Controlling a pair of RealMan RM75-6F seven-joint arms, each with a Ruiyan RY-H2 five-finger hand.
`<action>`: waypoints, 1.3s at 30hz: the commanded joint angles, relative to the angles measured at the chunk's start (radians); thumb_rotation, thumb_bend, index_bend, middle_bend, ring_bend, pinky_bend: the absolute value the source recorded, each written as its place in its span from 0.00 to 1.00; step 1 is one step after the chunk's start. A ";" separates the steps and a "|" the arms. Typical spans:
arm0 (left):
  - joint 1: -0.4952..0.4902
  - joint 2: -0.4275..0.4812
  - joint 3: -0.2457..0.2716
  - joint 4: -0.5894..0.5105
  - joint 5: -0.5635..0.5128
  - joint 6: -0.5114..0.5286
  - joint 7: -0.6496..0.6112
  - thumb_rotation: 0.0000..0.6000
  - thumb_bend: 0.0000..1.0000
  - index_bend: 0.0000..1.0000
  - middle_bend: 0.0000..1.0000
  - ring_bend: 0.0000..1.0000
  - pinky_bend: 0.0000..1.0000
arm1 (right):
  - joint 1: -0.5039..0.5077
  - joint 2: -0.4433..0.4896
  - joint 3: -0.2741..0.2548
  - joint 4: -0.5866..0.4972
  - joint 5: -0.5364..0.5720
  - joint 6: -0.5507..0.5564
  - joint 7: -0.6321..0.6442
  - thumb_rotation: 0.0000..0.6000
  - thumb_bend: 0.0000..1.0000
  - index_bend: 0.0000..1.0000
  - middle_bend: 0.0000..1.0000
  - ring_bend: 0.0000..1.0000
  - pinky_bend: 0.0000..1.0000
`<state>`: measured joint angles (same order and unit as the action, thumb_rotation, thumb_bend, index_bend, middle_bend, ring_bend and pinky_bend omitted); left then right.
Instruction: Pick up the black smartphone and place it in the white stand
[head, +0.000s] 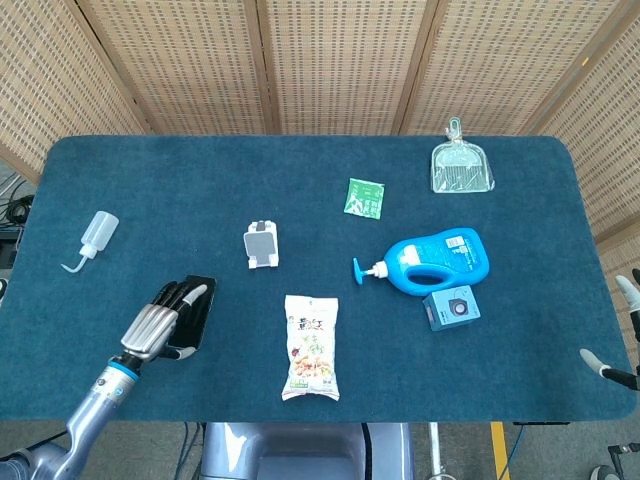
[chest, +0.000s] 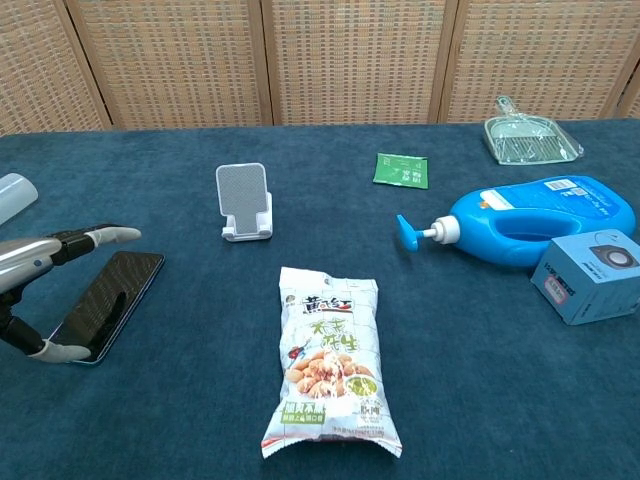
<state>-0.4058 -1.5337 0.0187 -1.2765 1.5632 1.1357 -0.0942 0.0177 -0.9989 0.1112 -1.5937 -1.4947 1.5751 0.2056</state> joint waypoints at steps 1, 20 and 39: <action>-0.025 0.072 0.007 -0.037 0.067 0.045 0.001 1.00 0.00 0.00 0.00 0.00 0.00 | 0.002 -0.002 0.001 0.001 0.004 -0.004 -0.004 1.00 0.05 0.00 0.00 0.00 0.00; -0.288 0.039 0.190 0.652 0.596 0.287 -0.091 1.00 0.00 0.00 0.00 0.00 0.00 | 0.031 -0.026 0.020 0.000 0.083 -0.076 -0.090 1.00 0.05 0.00 0.00 0.00 0.00; -0.363 -0.128 0.328 1.093 0.634 0.317 -0.219 1.00 0.02 0.00 0.00 0.02 0.07 | 0.052 -0.037 0.042 0.016 0.163 -0.137 -0.115 1.00 0.05 0.00 0.00 0.00 0.00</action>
<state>-0.7640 -1.6520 0.3370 -0.1923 2.2003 1.4581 -0.3028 0.0679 -1.0352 0.1524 -1.5782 -1.3333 1.4396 0.0926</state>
